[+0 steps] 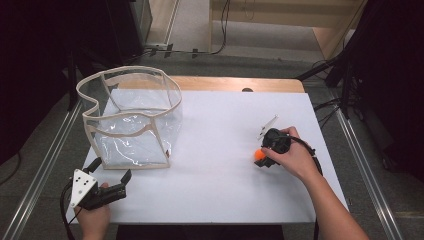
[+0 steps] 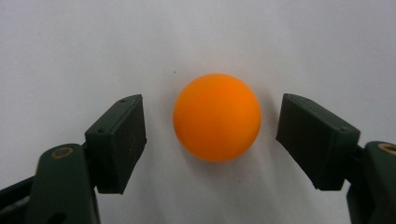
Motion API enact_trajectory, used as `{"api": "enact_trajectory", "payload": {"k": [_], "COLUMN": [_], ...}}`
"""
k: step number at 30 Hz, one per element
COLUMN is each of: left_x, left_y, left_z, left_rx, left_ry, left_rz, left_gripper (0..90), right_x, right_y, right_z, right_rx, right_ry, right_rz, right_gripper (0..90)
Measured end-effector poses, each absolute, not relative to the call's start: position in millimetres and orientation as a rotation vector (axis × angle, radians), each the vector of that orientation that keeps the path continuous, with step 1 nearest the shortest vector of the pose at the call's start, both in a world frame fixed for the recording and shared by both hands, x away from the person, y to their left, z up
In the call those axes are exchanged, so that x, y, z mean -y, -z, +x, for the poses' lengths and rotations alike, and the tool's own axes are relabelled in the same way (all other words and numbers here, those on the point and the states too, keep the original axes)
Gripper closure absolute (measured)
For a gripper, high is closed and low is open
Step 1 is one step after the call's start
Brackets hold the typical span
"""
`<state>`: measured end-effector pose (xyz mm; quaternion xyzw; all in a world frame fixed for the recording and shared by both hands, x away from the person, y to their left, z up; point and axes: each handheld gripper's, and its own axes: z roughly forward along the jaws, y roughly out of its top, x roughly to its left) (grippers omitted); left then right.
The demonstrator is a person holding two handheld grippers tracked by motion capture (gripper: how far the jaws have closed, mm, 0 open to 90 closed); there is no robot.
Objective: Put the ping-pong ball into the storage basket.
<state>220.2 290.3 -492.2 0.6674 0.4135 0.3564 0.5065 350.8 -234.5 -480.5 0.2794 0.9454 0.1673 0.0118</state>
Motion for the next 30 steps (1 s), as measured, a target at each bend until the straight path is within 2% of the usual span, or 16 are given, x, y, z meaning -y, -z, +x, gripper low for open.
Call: {"api": "enact_trajectory", "payload": {"k": [30], "left_x": [-290.4], "left_y": [492.2], "left_z": [220.5], "left_rx": [-0.997], "left_ry": [-0.857], "left_rz": [1.611], "left_gripper": [0.0], "right_x": [231.6], "right_y": [484.7], "right_z": [354.5], "right_rx": [-2.939], "right_ry": [-0.486], "right_rz": [0.889], "right_gripper": [46.1]}}
